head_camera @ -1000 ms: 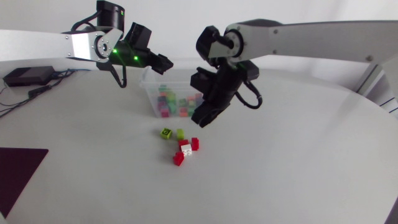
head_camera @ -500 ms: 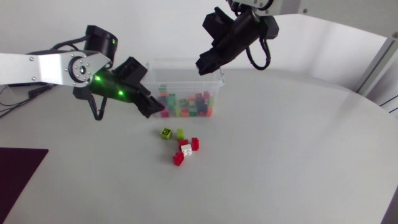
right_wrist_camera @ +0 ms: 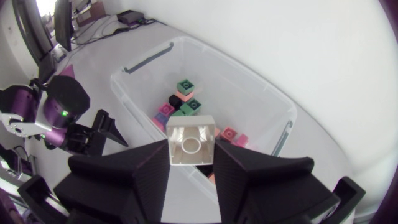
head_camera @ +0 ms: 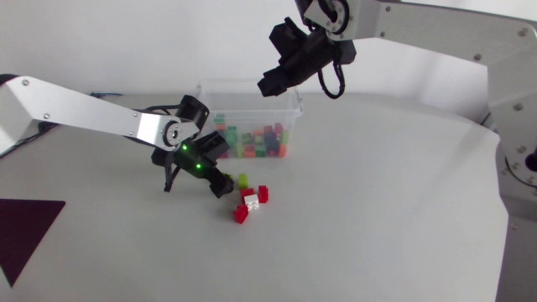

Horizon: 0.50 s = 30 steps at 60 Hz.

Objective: Place the duplo bricks in the container

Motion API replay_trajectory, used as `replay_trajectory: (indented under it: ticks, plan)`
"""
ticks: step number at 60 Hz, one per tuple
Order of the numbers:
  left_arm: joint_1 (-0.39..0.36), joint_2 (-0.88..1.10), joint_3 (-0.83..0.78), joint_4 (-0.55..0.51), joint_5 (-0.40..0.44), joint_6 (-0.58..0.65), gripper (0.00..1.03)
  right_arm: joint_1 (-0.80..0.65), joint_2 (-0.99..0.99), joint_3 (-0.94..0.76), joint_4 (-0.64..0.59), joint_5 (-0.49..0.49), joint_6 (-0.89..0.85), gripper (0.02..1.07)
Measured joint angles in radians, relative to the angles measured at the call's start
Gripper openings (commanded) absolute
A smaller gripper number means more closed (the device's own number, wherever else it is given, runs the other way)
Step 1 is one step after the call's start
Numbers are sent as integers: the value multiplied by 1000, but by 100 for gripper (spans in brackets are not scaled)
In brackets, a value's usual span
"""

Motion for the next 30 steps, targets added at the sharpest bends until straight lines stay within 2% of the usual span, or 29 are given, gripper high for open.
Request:
replay_trajectory:
  ticks: [8,15,18,20,23,24,25,26,30]
  plan:
    - [0,34,30,0,-29,-38,95,0,19,18,31,-6,13,19]
    - [0,48,60,0,-34,-64,91,-3,56,42,61,-6,27,20]
    - [0,57,72,0,-34,-71,86,-6,80,64,64,-7,34,21]
    - [0,62,77,1,-34,-71,82,-8,92,76,68,-6,36,30]
    - [0,72,83,1,-34,-74,76,-13,110,94,74,-5,40,59]
    - [0,74,83,1,-34,-74,74,-14,117,104,75,-2,43,76]
    - [0,77,83,0,-34,-75,67,-16,125,113,75,3,45,92]
    - [0,80,83,0,-34,-75,64,-18,132,122,74,6,48,102]
    - [0,93,83,0,-34,-75,50,-21,148,146,71,14,58,103]
